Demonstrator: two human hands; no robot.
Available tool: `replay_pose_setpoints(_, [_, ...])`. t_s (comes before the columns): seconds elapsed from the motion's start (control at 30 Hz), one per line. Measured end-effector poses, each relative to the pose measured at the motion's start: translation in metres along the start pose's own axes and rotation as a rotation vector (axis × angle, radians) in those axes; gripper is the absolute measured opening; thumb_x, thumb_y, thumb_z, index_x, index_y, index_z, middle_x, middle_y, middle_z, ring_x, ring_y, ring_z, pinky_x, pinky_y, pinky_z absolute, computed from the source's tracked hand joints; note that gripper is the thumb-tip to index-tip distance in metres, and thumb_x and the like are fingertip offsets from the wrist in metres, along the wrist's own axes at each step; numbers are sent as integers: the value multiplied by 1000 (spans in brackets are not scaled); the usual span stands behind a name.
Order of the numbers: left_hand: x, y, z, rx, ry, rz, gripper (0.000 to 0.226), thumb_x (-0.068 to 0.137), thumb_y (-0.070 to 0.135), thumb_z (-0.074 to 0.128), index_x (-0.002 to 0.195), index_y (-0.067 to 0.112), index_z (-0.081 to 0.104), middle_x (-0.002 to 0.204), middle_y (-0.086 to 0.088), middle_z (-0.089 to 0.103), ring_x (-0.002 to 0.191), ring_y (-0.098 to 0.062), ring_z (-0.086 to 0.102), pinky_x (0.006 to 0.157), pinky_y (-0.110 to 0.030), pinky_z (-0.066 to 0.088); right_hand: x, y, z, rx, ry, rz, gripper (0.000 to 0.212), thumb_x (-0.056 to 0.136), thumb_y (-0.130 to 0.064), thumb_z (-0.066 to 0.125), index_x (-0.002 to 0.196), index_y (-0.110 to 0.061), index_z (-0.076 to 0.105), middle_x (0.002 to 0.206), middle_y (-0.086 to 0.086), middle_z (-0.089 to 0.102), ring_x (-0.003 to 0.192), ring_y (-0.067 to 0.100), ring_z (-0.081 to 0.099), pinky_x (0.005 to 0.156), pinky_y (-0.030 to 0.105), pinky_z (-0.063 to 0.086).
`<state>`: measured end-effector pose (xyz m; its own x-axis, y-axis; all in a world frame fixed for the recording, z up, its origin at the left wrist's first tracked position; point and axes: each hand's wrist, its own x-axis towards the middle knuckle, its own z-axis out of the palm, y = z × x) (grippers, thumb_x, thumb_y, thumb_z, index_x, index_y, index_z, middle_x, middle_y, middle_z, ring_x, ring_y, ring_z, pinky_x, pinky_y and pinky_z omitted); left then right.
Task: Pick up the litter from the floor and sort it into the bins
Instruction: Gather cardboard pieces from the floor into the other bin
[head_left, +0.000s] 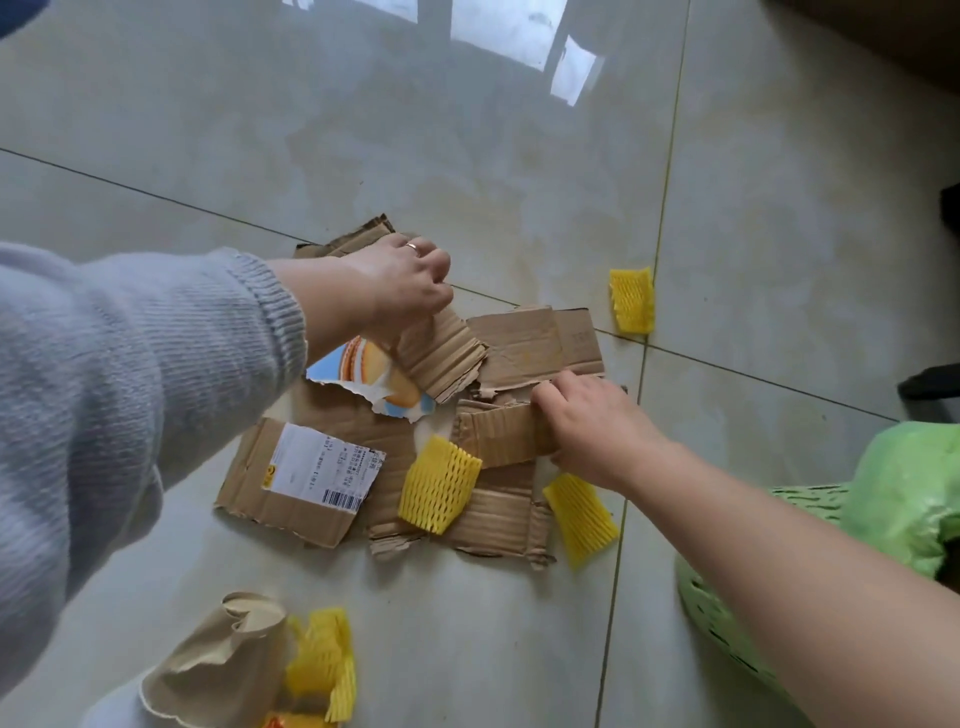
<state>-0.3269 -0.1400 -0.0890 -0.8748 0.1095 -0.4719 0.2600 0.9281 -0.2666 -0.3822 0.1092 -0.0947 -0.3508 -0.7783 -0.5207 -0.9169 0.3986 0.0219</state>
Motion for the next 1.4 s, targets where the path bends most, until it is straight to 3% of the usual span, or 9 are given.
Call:
replay_pose_setpoints(0.23, [2, -13, 3, -125, -49, -6, 77, 69, 52, 68, 132, 22, 35, 136, -7, 38, 127, -27, 35, 106, -39, 32, 14, 19, -33, 41, 53, -42, 64, 77, -27, 65, 132, -22, 34, 121, 5, 52, 110, 26, 50, 93, 36, 39])
replay_pose_setpoints(0.37, [8, -17, 0, -115, -53, -10, 78, 63, 58, 71, 122, 18, 39, 127, -7, 42, 120, -27, 39, 107, -41, 30, 36, 28, -47, -57, 12, -29, 59, 77, -28, 68, 127, -16, 38, 133, 12, 44, 121, 30, 44, 96, 39, 39])
replay_pose_setpoints(0.43, [7, -23, -2, -205, -56, 10, 66, 64, 54, 73, 109, 19, 40, 109, -3, 51, 104, -24, 49, 106, -43, 30, 47, 29, -47, -96, -64, -21, 61, 77, -28, 68, 128, -12, 38, 149, 16, 27, 134, 32, 32, 104, 40, 36])
replay_pose_setpoints(0.5, [3, -35, -2, -412, -38, -20, 53, 67, 44, 76, 96, 22, 37, 92, 0, 55, 81, -22, 50, 88, -38, 40, 57, 28, -46, -106, -134, -11, 65, 78, -30, 68, 131, -10, 36, 155, 16, 14, 141, 31, 22, 109, 41, 33])
replay_pose_setpoints(0.57, [-3, -53, 0, -626, -24, -111, 47, 68, 36, 77, 95, 22, 42, 88, 0, 55, 74, -21, 47, 67, -32, 36, 64, 27, -46, -83, -183, 3, 69, 76, -35, 70, 131, -11, 36, 155, 16, 16, 140, 32, 24, 108, 41, 34])
replay_pose_setpoints(0.7, [-21, -89, 15, -706, -150, -264, 39, 67, 39, 78, 90, 17, 55, 75, 5, 52, 76, -23, 51, 66, -30, 40, 71, 27, -51, -49, -197, 17, 74, 70, -44, 72, 131, -16, 41, 146, 13, 30, 131, 33, 36, 103, 39, 39])
replay_pose_setpoints(0.9, [-30, -86, 51, -739, -117, -369, 55, 69, 39, 77, 113, 11, 59, 120, -13, 50, 113, -30, 48, 90, -32, 41, 77, 26, -48, -63, -99, 66, 67, 69, -45, 74, 121, -17, 43, 121, 13, 46, 112, 32, 47, 89, 36, 39])
replay_pose_setpoints(1.13, [-27, -76, 60, -756, -27, -451, 60, 67, 42, 78, 113, 10, 54, 113, -16, 48, 105, -32, 48, 75, -31, 36, 74, 29, -43, 67, -80, 160, 87, 62, -46, 81, 131, -22, 33, 120, 10, 44, 109, 31, 50, 84, 38, 44])
replay_pose_setpoints(1.4, [-54, -70, 63, -988, 190, -646, 75, 69, 28, 79, 131, 21, 38, 122, -14, 55, 108, -34, 54, 87, -38, 43, 51, 33, -32, 231, 37, 242, 45, 73, -36, 75, 106, -24, 48, 100, 4, 61, 86, 26, 54, 64, 30, 39])
